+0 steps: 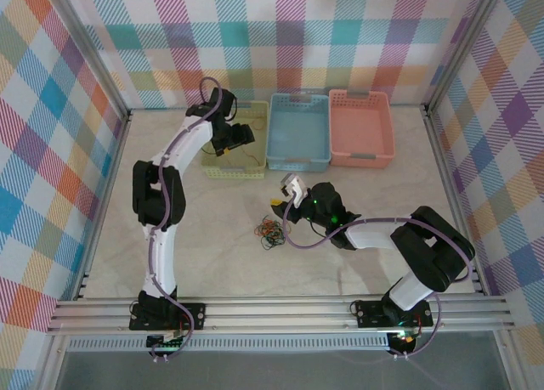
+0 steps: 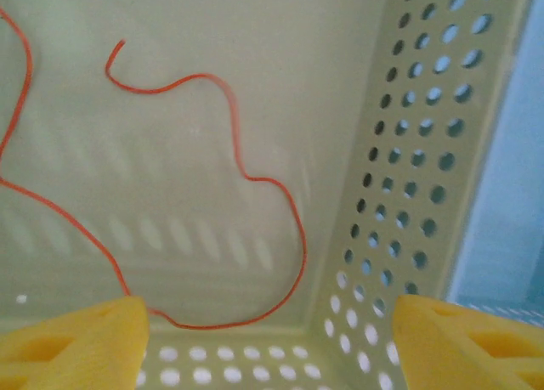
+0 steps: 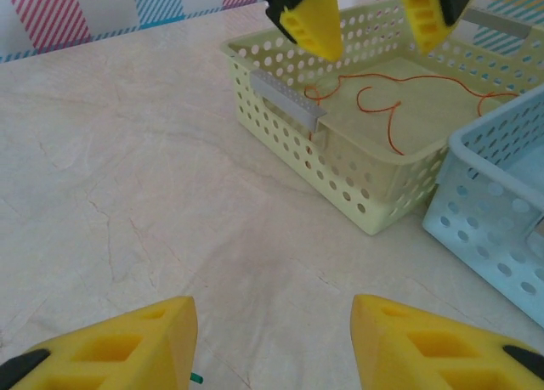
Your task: Untangle the cables
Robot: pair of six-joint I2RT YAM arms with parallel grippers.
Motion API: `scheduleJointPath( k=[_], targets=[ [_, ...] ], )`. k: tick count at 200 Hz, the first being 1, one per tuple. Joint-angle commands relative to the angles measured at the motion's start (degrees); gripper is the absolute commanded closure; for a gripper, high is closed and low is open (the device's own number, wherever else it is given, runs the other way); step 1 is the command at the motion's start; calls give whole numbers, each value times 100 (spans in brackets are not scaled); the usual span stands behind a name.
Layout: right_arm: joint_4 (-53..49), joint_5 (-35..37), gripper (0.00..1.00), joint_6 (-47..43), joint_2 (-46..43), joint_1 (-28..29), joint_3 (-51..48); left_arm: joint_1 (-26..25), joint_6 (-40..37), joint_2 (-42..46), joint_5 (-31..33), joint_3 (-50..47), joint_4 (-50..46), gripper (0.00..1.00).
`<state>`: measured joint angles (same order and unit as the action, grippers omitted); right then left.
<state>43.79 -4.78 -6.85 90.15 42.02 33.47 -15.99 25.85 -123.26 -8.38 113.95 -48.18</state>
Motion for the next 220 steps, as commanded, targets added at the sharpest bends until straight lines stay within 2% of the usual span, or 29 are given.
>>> scheduleJointPath(
  k=[1, 29, 48, 66, 88, 125, 140, 158, 183, 202, 220],
  targets=[
    [234, -286, 48, -14, -146, -24, -51, -26, -124, 1225, -185, -227, -121, 23],
    [182, -626, 48, -89, -127, -22, 4, -138, 73, 2524, -493, -1511, 485, 23],
    [-200, -1329, 49, -518, -210, 13, 149, -303, 347, 3439, -835, -2703, 1114, 24],
    [-1076, -2017, 48, -862, -427, 52, 392, -518, 697, 4212, -917, -4079, 1900, 24],
    [-2634, -2241, 48, -1070, -542, 52, 1032, -868, 904, 4682, -838, -5288, 2666, 25],
    [-3389, -2191, 51, -1517, -558, 82, 1170, -1009, 1260, 4790, -498, -6150, 3534, 27],
    [-3595, -1675, 52, -1641, -433, 239, 1202, -1009, 1278, 4771, -329, -6311, 3693, 27],
    [-3696, -1272, 53, -1812, -232, 473, 1265, -1012, 1160, 4797, -131, -6484, 3850, 27],
    [-3541, -1187, 53, -1727, -20, 628, 1219, -1020, 1131, 4984, 144, -6917, 4129, 26],
    [-3456, -979, 52, -1624, 215, 650, 1301, -1020, 1020, 5088, 517, -7004, 3941, 26],
    [-3545, -914, 52, -1591, 458, 675, 1430, -1020, 1022, 5241, 569, -7122, 4018, 27]
  ],
)
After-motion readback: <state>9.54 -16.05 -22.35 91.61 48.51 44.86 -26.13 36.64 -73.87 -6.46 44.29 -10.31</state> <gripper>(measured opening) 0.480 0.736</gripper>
